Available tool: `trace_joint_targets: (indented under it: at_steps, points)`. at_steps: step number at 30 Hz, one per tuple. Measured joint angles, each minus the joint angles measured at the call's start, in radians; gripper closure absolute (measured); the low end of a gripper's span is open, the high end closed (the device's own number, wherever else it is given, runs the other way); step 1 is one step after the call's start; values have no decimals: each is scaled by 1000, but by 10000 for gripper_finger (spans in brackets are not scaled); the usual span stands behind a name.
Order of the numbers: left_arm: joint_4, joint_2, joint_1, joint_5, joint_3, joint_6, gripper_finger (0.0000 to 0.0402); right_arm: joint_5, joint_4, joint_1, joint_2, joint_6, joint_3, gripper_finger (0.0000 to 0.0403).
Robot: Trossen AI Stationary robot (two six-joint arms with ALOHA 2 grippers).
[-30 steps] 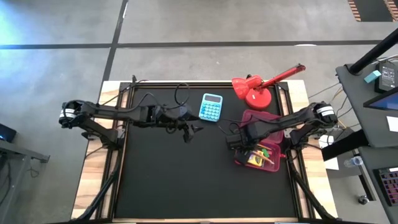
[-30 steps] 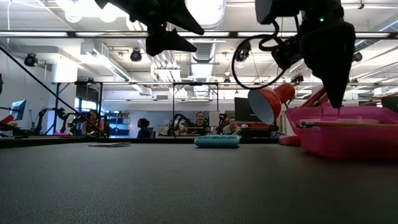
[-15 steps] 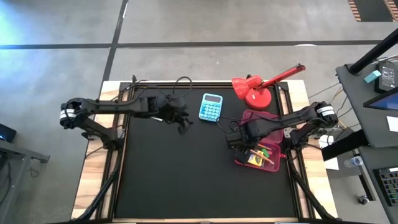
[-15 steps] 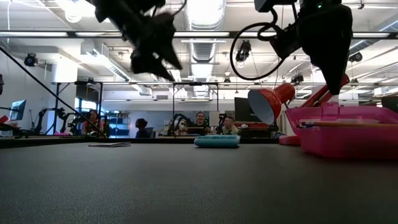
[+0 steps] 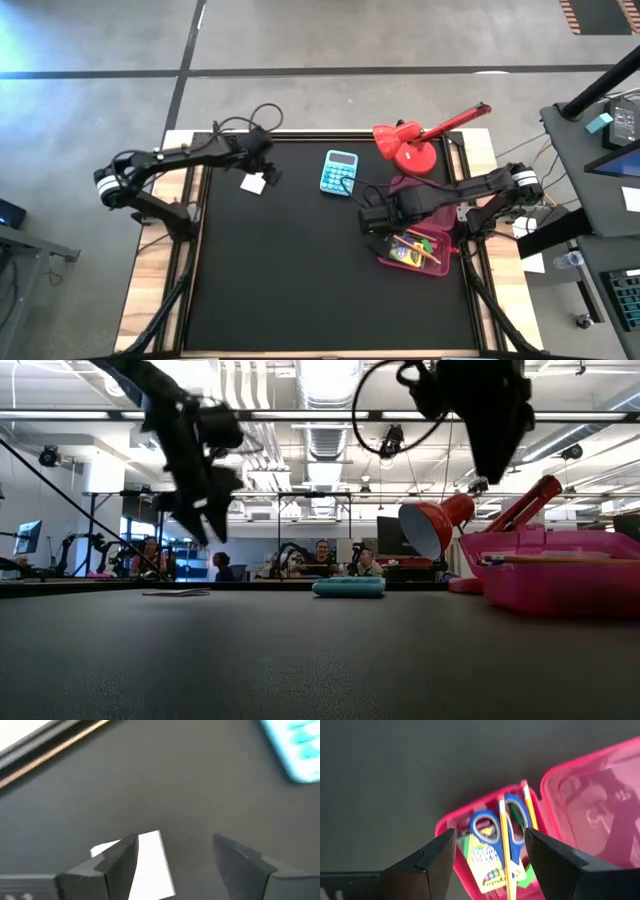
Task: Pack school essentials
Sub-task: Put the purple sticky notes into the red supply box
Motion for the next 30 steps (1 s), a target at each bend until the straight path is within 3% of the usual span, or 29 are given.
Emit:
trace_joint_targets:
  at_steps: [6, 11, 24, 30]
  points:
    - [26, 0, 125, -137, -87, -38, 167, 77, 6, 0, 0, 0, 73, 179]
    - [89, 5, 189, -152, -146, -109, 167, 133, 23, 0, 0, -1, 116, 179]
    - [139, 169, 173, -116, -181, -135, 167, 175, 80, 0, 0, -2, 133, 179]
    - [133, 164, 76, -87, -189, -161, 167, 176, 82, 2, 0, -7, 133, 179]
